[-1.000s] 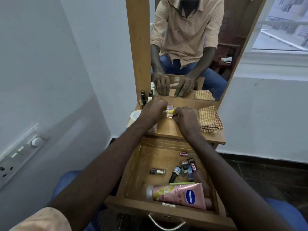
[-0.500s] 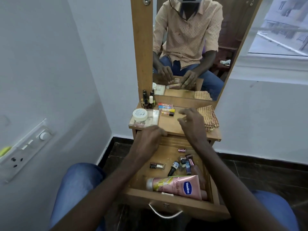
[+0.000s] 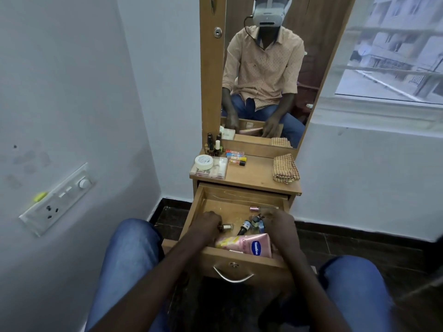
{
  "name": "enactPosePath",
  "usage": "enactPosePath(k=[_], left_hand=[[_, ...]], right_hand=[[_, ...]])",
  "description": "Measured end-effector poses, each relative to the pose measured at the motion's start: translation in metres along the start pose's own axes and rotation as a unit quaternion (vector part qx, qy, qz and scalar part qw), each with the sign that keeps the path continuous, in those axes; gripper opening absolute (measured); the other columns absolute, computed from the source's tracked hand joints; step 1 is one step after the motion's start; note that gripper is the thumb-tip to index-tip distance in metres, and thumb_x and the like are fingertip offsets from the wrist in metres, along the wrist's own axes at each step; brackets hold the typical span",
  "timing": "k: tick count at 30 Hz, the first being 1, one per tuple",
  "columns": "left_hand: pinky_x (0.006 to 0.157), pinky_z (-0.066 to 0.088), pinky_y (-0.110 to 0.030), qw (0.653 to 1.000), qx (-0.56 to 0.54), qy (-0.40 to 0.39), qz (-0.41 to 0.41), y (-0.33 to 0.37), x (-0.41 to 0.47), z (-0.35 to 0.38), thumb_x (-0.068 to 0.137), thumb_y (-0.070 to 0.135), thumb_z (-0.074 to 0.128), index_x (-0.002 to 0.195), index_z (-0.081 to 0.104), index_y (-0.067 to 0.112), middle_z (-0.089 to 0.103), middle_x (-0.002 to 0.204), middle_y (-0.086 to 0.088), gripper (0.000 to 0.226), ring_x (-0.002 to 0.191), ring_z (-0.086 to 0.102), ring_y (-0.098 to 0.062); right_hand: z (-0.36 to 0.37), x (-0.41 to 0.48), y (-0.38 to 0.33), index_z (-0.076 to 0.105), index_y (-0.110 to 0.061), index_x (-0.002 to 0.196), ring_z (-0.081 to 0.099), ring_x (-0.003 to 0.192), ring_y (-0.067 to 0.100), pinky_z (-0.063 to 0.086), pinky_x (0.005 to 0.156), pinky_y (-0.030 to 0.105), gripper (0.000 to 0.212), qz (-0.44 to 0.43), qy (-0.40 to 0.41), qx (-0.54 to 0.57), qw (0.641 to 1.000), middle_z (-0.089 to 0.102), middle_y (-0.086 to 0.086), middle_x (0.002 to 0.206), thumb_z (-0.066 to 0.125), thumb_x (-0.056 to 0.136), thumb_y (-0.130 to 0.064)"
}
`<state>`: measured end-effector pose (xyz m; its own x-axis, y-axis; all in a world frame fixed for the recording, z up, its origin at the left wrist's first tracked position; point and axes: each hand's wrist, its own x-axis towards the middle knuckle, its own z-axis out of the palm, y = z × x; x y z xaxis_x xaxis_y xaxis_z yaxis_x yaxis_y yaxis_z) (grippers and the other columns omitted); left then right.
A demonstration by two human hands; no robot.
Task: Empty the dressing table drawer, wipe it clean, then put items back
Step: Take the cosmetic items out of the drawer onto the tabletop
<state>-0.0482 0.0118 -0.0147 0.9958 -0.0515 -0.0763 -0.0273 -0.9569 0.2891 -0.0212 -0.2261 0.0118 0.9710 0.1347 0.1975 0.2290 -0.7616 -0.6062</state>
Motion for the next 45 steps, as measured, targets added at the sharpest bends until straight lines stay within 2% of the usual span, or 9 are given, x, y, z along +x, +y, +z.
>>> enactPosePath(k=[9,17,19,24,30,34,38,40,45], left_hand=[[0.093,0.049,-0.037,1.0,-0.021,-0.002,-0.018,0.002,0.0,-0.003,0.093,0.027,0.073,0.114,0.07,0.011,0.063,0.123,-0.011,0.027,0.113,0.059,-0.026],[0.088,0.05,-0.036,0.999,-0.021,-0.001,-0.026,0.001,0.002,-0.004,0.094,0.026,0.072,0.111,0.066,0.012,0.061,0.121,-0.012,0.022,0.105,0.06,-0.024],[0.09,0.05,-0.036,0.999,-0.034,-0.003,-0.029,0.0,0.003,-0.003,0.096,0.026,0.069,0.112,0.064,0.013,0.059,0.122,-0.011,0.022,0.106,0.058,-0.024],[0.082,0.045,-0.032,0.996,-0.078,-0.029,-0.036,-0.004,0.009,-0.002,0.097,0.024,0.067,0.11,0.065,0.013,0.066,0.118,-0.01,0.016,0.103,0.06,-0.021],[0.08,0.044,-0.032,0.981,-0.18,-0.05,-0.046,-0.008,0.013,-0.007,0.099,0.022,0.066,0.111,0.063,0.017,0.068,0.115,-0.006,0.013,0.098,0.059,-0.016],[0.096,0.054,-0.043,0.928,-0.36,-0.048,-0.079,-0.013,0.012,-0.007,0.097,0.02,0.068,0.106,0.064,0.016,0.07,0.112,-0.006,0.01,0.104,0.066,-0.021],[0.089,0.059,-0.028,0.861,-0.499,-0.062,-0.079,-0.009,0.008,-0.015,0.1,0.011,0.064,0.122,0.065,0.012,0.069,0.121,-0.009,0.021,0.109,0.068,-0.018],[0.097,0.058,-0.031,0.819,-0.564,-0.074,-0.078,-0.008,0.007,-0.017,0.1,0.006,0.064,0.127,0.064,0.013,0.068,0.127,-0.01,0.029,0.116,0.068,-0.021],[0.106,0.054,-0.036,0.781,-0.618,-0.061,-0.065,-0.003,0.009,-0.023,0.099,0.004,0.064,0.129,0.063,0.014,0.062,0.131,-0.01,0.032,0.123,0.063,-0.022]], right_hand=[[-0.002,-0.005,0.002,0.079,-0.008,0.106,0.07,0.081,0.02,0.055,0.067,0.028,0.019,0.039,0.088,0.032,0.995,0.077,0.01,0.101,0.066,0.096,0.001],[-0.007,0.018,0.001,0.078,-0.006,0.109,0.071,0.093,0.025,0.058,0.081,0.035,0.022,0.028,0.073,-0.002,0.997,0.077,0.011,0.106,0.059,0.099,0.001],[-0.008,0.03,0.001,0.078,-0.009,0.102,0.07,0.089,0.023,0.06,0.081,0.038,0.02,-0.003,0.039,-0.026,0.999,0.076,0.009,0.1,0.059,0.099,-0.004],[0.003,0.062,0.003,0.076,-0.02,0.109,0.069,0.089,0.014,0.062,0.083,0.037,0.016,-0.062,-0.178,-0.124,0.974,0.074,0.002,0.108,0.069,0.096,-0.013],[0.02,0.082,0.004,0.074,-0.025,0.102,0.068,0.088,0.015,0.062,0.081,0.038,0.014,-0.07,-0.234,-0.222,0.944,0.069,0.0,0.11,0.074,0.091,-0.016],[0.026,0.089,0.007,0.071,-0.025,0.106,0.068,0.085,0.014,0.063,0.079,0.036,0.015,-0.068,-0.236,-0.233,0.941,0.068,0.0,0.108,0.073,0.091,-0.02],[0.021,0.092,0.006,0.072,-0.018,0.114,0.069,0.092,0.017,0.062,0.087,0.038,0.019,-0.058,-0.259,-0.23,0.936,0.071,0.005,0.112,0.072,0.094,-0.017],[0.019,0.094,0.006,0.072,-0.014,0.116,0.069,0.096,0.019,0.061,0.089,0.037,0.02,-0.061,-0.262,-0.23,0.935,0.07,0.007,0.114,0.07,0.096,-0.014],[0.018,0.094,0.015,0.066,-0.011,0.121,0.066,0.107,0.021,0.057,0.091,0.031,0.024,-0.08,-0.252,-0.234,0.936,0.066,0.009,0.122,0.067,0.098,-0.013]])
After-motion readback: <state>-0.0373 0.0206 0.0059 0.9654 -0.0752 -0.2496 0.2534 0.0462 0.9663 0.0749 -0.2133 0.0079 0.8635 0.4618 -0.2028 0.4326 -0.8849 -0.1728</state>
